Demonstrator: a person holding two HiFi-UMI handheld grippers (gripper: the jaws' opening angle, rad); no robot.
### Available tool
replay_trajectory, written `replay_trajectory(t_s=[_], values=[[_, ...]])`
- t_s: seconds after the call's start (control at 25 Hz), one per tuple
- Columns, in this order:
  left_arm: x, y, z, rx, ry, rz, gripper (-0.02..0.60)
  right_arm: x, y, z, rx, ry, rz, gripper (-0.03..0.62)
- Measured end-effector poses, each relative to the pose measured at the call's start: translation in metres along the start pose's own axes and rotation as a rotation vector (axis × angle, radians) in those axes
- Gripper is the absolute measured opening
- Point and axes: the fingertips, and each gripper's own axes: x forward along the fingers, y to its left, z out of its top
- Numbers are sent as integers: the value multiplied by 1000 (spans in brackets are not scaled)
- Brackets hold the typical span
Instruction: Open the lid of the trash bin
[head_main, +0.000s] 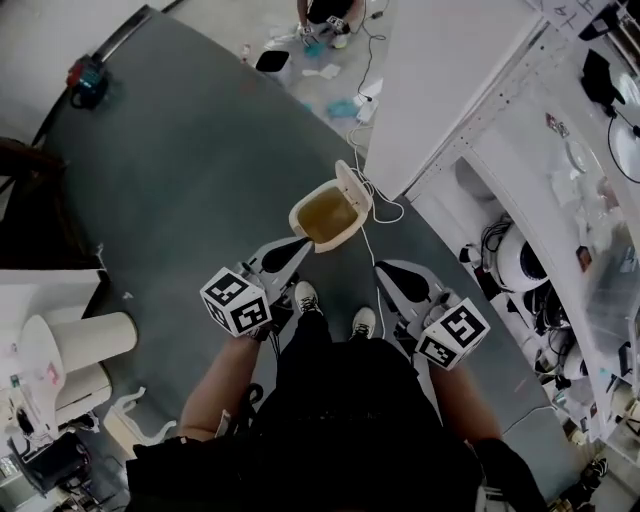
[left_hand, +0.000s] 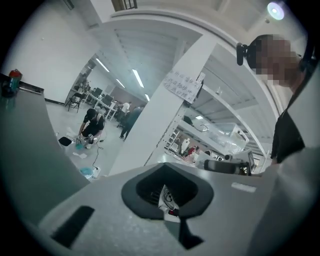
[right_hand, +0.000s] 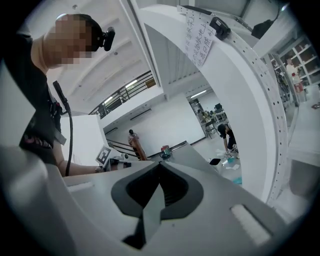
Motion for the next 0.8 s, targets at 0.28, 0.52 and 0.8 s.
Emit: replay_trajectory(t_s=[0.28,0.52,0.8], values=[[-21,-72,5,79,-8,-39,2,-18,32,35,-27,-39,62,0],[-33,-109,-4,42,-33,-30,2,-34,56,36,-49,-23,109,0],[-35,-132,-13,61,-40,-27,2,-53,64,25,-62,-6,113,0]])
